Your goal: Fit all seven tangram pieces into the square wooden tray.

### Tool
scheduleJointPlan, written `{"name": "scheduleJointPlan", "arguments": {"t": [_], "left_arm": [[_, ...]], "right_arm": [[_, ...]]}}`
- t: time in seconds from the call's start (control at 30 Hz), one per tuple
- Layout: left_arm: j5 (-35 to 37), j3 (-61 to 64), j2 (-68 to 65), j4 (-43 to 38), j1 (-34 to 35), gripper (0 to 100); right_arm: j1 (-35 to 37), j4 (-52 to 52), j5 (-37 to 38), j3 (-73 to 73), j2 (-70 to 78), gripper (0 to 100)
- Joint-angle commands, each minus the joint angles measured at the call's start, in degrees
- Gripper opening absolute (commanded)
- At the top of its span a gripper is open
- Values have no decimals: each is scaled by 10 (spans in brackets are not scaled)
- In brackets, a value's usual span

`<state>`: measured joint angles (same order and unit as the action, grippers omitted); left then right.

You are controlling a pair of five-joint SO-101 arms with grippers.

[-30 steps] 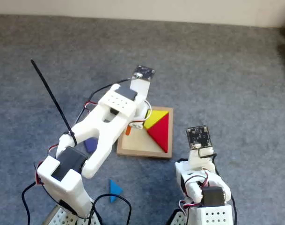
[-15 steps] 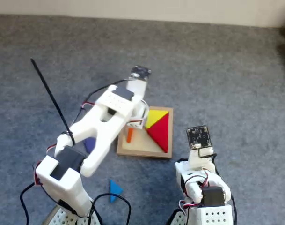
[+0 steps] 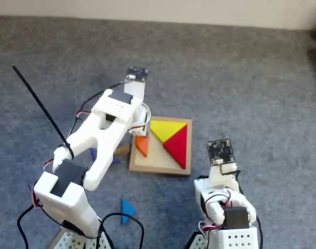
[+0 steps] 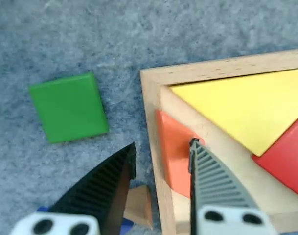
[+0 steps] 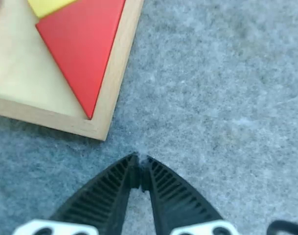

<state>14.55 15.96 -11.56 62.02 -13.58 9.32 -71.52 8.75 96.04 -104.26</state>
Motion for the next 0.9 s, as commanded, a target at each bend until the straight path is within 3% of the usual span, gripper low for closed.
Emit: {"name": "scheduleJointPlan", "arguments": {"t": [0.0,0.57,0.87], "left_arm": [[2,-42,42,49,6,185],[1,-55,42,125,7,182],[1,-49,13,121,6,184]], "right_arm": [[-7,-6,-3,82,-18,17],[-7,-6,-3,82,-18,17],[-7,-6,-3,82,-18,17]]}}
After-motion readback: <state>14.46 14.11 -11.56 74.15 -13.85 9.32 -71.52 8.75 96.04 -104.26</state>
